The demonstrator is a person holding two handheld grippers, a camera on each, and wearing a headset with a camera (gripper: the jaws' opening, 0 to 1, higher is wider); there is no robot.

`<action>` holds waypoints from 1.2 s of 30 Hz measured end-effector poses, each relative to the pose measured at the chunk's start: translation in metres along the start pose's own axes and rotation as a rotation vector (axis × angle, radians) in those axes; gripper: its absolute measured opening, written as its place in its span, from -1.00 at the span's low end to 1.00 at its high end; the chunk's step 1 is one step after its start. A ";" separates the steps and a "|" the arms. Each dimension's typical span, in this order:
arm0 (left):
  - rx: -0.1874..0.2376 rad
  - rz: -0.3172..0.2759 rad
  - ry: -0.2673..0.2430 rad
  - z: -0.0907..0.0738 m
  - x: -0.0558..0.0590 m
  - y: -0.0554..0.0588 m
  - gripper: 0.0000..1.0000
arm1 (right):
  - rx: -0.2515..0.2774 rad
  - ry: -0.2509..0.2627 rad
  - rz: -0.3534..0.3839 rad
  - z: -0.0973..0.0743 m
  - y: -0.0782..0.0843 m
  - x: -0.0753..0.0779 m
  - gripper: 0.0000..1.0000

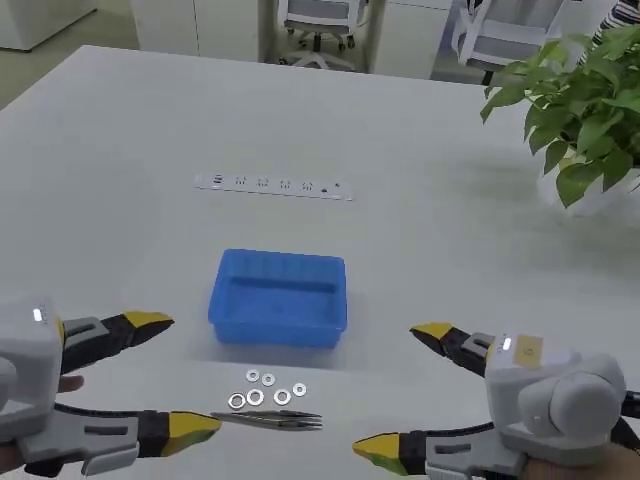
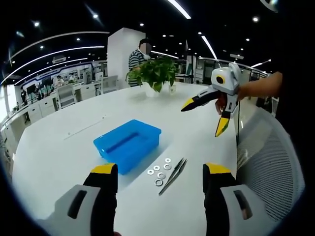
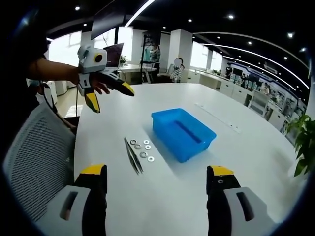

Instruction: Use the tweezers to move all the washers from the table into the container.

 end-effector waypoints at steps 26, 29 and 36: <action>-0.229 0.118 0.184 0.031 0.002 0.040 -0.25 | -0.079 -0.192 -0.186 0.045 0.016 -0.024 -0.01; -0.254 0.128 0.195 0.034 0.001 0.043 -0.30 | -0.086 -0.213 -0.187 0.051 0.019 -0.028 -0.13; -0.301 0.156 0.225 0.041 -0.005 0.051 -0.42 | -0.104 -0.263 -0.221 0.062 0.020 -0.037 -0.33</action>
Point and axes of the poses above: the centre of the closed fingertips' face, and the gripper's own axes: z roughly forward along the fingers, x roughly to its right, y roughly out of its underside, the point moved 3 cm from there along -z, roughly backward along the fingers, and after that the axes turned 9 degrees about y, right-handed, at the moved point
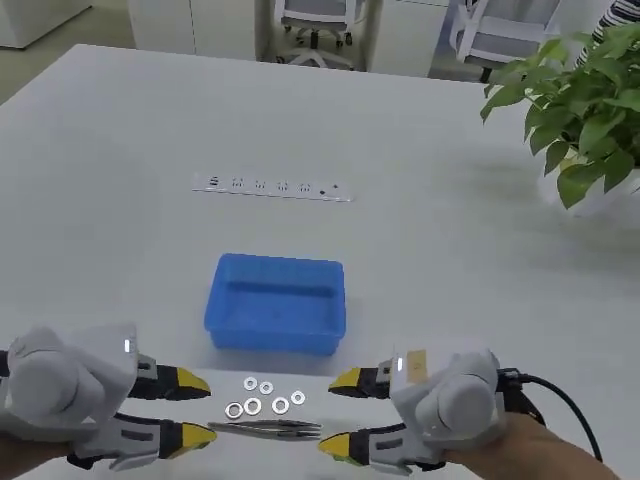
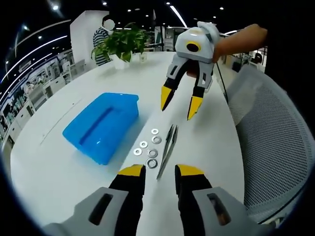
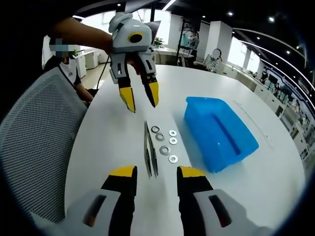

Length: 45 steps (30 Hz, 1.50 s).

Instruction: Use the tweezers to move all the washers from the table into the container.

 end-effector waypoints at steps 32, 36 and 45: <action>-0.150 0.086 0.132 0.022 -0.006 0.016 -0.84 | -0.061 -0.130 -0.071 0.041 -0.005 -0.015 -0.70; -0.164 0.095 0.139 0.024 -0.007 0.018 -0.84 | -0.070 -0.136 -0.077 0.042 -0.003 -0.015 -0.71; -0.194 0.127 0.157 0.028 -0.005 0.022 -0.86 | -0.067 -0.138 -0.080 0.044 -0.004 -0.016 -0.74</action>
Point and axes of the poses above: the centre of the closed fingertips' face, and the gripper's own axes: z roughly forward along the fingers, x roughly to its right, y roughly out of its underside, the point moved 3 cm from there along -z, roughly backward along the fingers, and after that the axes turned 9 degrees about y, right-handed, at the moved point
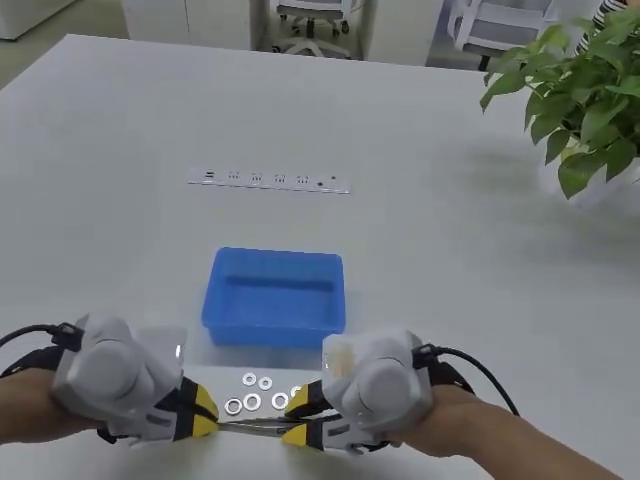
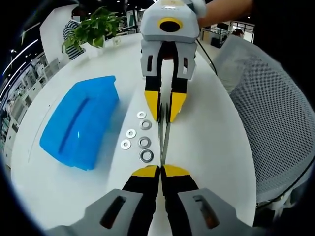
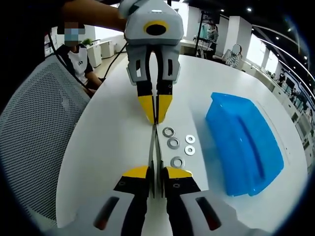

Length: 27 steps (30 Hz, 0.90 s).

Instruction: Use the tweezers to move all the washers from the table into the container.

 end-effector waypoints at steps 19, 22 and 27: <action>-0.004 0.019 -0.012 -0.002 0.001 -0.001 -0.88 | -0.001 0.001 -0.008 0.001 0.000 0.000 -0.75; 0.008 0.017 -0.014 -0.005 0.003 -0.005 -0.89 | -0.003 0.001 -0.011 0.001 0.000 0.000 -0.75; 0.015 0.020 -0.015 -0.008 0.005 -0.008 -0.89 | -0.002 0.001 -0.012 0.001 -0.001 0.000 -0.75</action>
Point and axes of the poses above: the centre of the closed fingertips' face, and the gripper's own axes: z roughly forward along the fingers, x roughly to its right, y roughly out of its underside, the point moved 3 cm from there along -z, roughly backward along the fingers, and after that the axes turned 9 degrees about y, right-handed, at the moved point
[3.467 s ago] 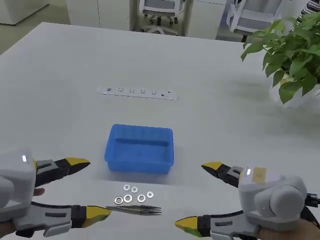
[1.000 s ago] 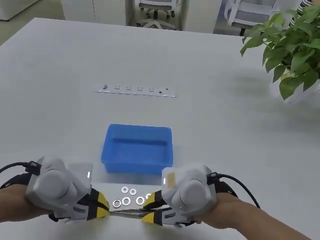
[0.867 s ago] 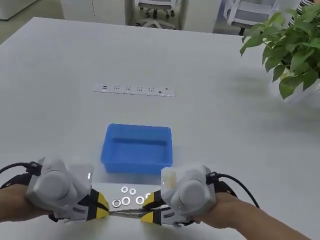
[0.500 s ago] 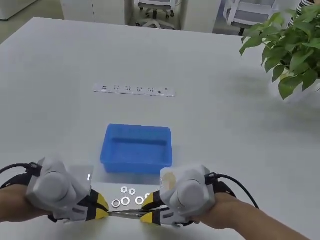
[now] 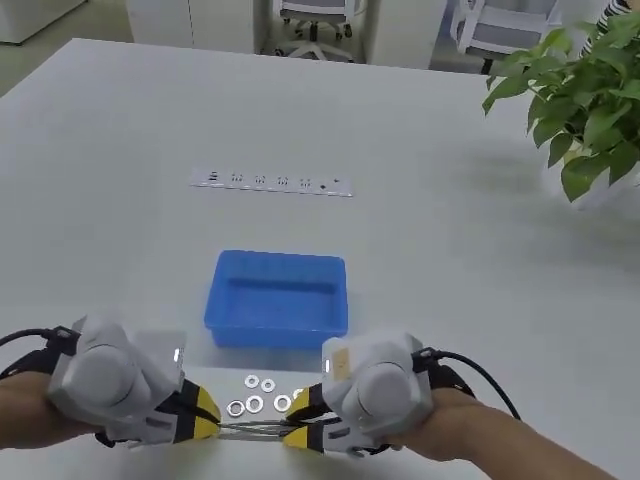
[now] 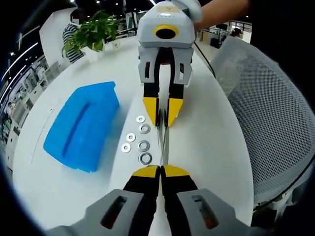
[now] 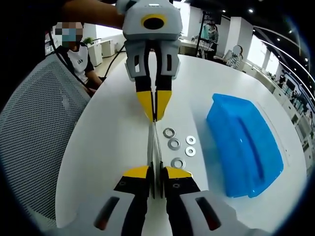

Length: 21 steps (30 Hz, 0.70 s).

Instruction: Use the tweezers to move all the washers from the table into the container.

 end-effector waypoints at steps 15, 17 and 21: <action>0.004 0.015 -0.003 -0.009 0.003 -0.011 -0.89 | -0.002 -0.004 -0.021 0.000 -0.002 -0.002 -0.76; 0.005 0.016 -0.003 -0.010 0.004 -0.013 -0.89 | -0.002 -0.004 -0.021 0.000 -0.002 -0.002 -0.76; 0.010 0.016 -0.005 -0.012 0.004 -0.016 -0.89 | -0.003 -0.004 -0.021 -0.001 -0.002 -0.002 -0.76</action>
Point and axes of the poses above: the centre of the closed fingertips' face, and the gripper's own axes: z roughly forward along the fingers, x roughly to its right, y roughly out of its underside, the point moved 3 cm from there along -z, roughly backward along the fingers, and after that the axes turned 9 degrees about y, right-handed, at the moved point
